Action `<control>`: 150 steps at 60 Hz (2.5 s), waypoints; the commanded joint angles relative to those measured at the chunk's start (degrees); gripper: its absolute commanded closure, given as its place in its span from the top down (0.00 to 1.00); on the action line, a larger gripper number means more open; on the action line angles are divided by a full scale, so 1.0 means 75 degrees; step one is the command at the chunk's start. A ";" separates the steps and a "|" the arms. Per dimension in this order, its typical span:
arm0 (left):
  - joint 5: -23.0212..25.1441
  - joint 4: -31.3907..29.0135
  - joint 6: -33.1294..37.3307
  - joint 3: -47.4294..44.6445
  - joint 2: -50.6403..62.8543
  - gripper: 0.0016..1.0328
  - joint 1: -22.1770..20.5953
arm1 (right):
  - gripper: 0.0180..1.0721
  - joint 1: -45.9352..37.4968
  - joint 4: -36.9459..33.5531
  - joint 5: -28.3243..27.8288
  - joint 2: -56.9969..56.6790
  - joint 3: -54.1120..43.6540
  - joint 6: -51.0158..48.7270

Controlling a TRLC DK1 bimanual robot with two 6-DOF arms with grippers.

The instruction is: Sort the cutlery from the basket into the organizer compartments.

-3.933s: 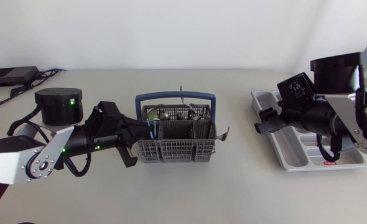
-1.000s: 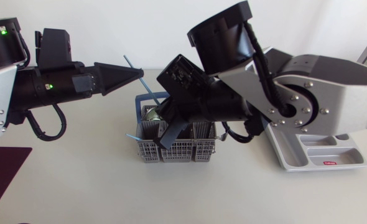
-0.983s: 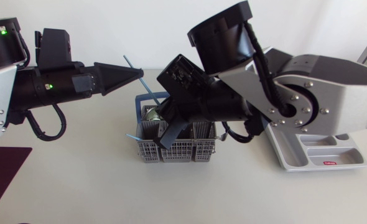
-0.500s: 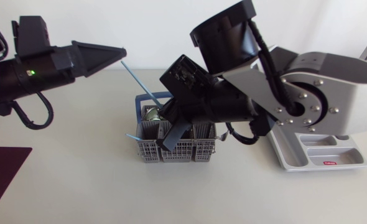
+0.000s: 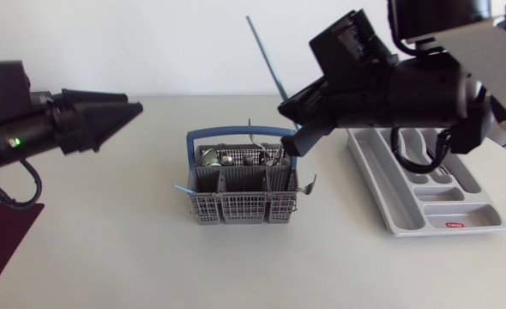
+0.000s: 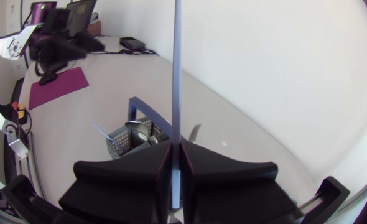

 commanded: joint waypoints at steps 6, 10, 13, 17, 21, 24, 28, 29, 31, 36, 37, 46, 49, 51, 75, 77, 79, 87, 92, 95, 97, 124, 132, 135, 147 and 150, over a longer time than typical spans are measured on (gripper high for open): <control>0.0105 -0.0694 0.2223 -0.0854 -0.0514 0.79 0.0031 | 0.06 -0.1021 -0.0341 0.0050 -0.0325 -0.0191 0.0150; 0.0081 -0.1033 0.2797 -0.0947 -0.0526 0.79 0.0007 | 0.06 -0.1431 -0.0423 0.0026 -0.0384 -0.0262 0.0138; -0.0012 -0.1397 0.3407 -0.0994 -0.0432 0.79 -0.0122 | 0.06 -0.1877 -0.0493 -0.0091 -0.0419 -0.0332 0.0127; -0.0352 -0.1643 0.3887 -0.1029 -0.0304 0.79 -0.0379 | 0.06 -0.2228 -0.0540 -0.0173 -0.0419 -0.0414 0.0080; -0.0727 -0.1854 0.4368 -0.1041 -0.0175 0.79 -0.0672 | 0.06 -0.2533 -0.0575 -0.0185 -0.0419 -0.0519 -0.0014; -0.1079 -0.1936 0.4649 -0.1088 -0.0069 0.78 -0.0965 | 0.06 -0.2732 -0.0611 -0.0185 -0.0396 -0.0578 -0.0073; -0.1630 -0.2018 0.5001 -0.1170 -0.0011 0.74 -0.1387 | 0.06 -0.2990 -0.0634 -0.0173 -0.0360 -0.0672 -0.0131; -0.1723 -0.2018 0.5036 -0.1194 0.0001 0.74 -0.1469 | 0.06 -0.3037 -0.0634 -0.0185 -0.0349 -0.0684 -0.0143; -0.1970 -0.2018 0.5118 -0.1217 0.0048 0.74 -0.1645 | 0.06 -0.3154 -0.0658 -0.0185 -0.0314 -0.0707 -0.0178; -0.2380 -0.2030 0.5235 -0.1205 0.0224 0.74 -0.1938 | 0.06 -0.3459 -0.0763 -0.0185 -0.0161 -0.0730 -0.0248; -0.2438 -0.2030 0.5270 -0.1205 0.0259 0.73 -0.1973 | 0.06 -0.3529 -0.0786 -0.0173 -0.0138 -0.0730 -0.0248; -0.2649 -0.2053 0.5352 -0.1135 0.0517 0.61 -0.2208 | 0.06 -0.4244 -0.0950 -0.0173 0.0296 -0.0625 -0.0248; -0.2720 -0.2041 0.5387 -0.1123 0.0611 0.59 -0.2266 | 0.06 -0.4431 -0.0986 -0.0173 0.0460 -0.0601 -0.0225; -0.2778 -0.2018 0.5411 -0.1123 0.0693 0.58 -0.2348 | 0.06 -0.4549 -0.1009 -0.0161 0.0589 -0.0613 -0.0190; -0.2860 -0.1467 0.5387 -0.1006 0.1290 0.45 -0.2477 | 0.06 -0.5228 -0.0704 0.0026 0.1526 -0.1094 -0.0037; -0.2848 -0.1420 0.5376 -0.0983 0.1314 0.45 -0.2477 | 0.06 -0.5228 -0.0622 0.0026 0.1561 -0.1152 -0.0049; -0.2860 -0.1373 0.5364 -0.0959 0.1372 0.43 -0.2477 | 0.06 -0.5240 -0.0575 0.0026 0.1597 -0.1199 -0.0061; -0.2848 -0.1010 0.5176 -0.0889 0.1536 0.26 -0.2524 | 0.06 -0.5275 -0.0318 0.0026 0.1761 -0.1410 -0.0073; -0.2848 -0.0787 0.5118 -0.0889 0.1595 0.19 -0.2583 | 0.06 -0.5345 -0.0212 0.0026 0.1843 -0.1516 -0.0073; -0.2848 -0.0741 0.5083 -0.0865 0.1630 0.17 -0.2629 | 0.06 -0.5392 -0.0165 0.0038 0.1890 -0.1539 -0.0073; -0.2848 -0.0694 0.5047 -0.0842 0.1653 0.15 -0.2641 | 0.06 -0.5474 -0.0130 0.0038 0.1948 -0.1562 -0.0073; -0.3024 -0.0776 0.4942 -0.0326 0.1970 0.10 -0.2887 | 0.06 -0.5873 0.0456 0.0050 0.2733 -0.1855 -0.0155; -0.3036 -0.1057 0.4942 -0.0127 0.1970 0.09 -0.2887 | 0.06 -0.5943 0.0643 0.0050 0.2968 -0.1902 -0.0201; -0.3059 -0.1092 0.4942 -0.0115 0.1958 0.09 -0.2887 | 0.06 -0.5978 0.0702 0.0050 0.3038 -0.1914 -0.0213; -0.3059 -0.1174 0.4883 -0.0455 0.1419 0.47 -0.2735 | 0.07 -0.6037 0.0925 0.0050 0.3343 -0.1973 -0.0248; -0.3059 -0.1186 0.4883 -0.0596 0.1267 0.57 -0.2688 | 0.07 -0.6072 0.0995 0.0050 0.3483 -0.1973 -0.0260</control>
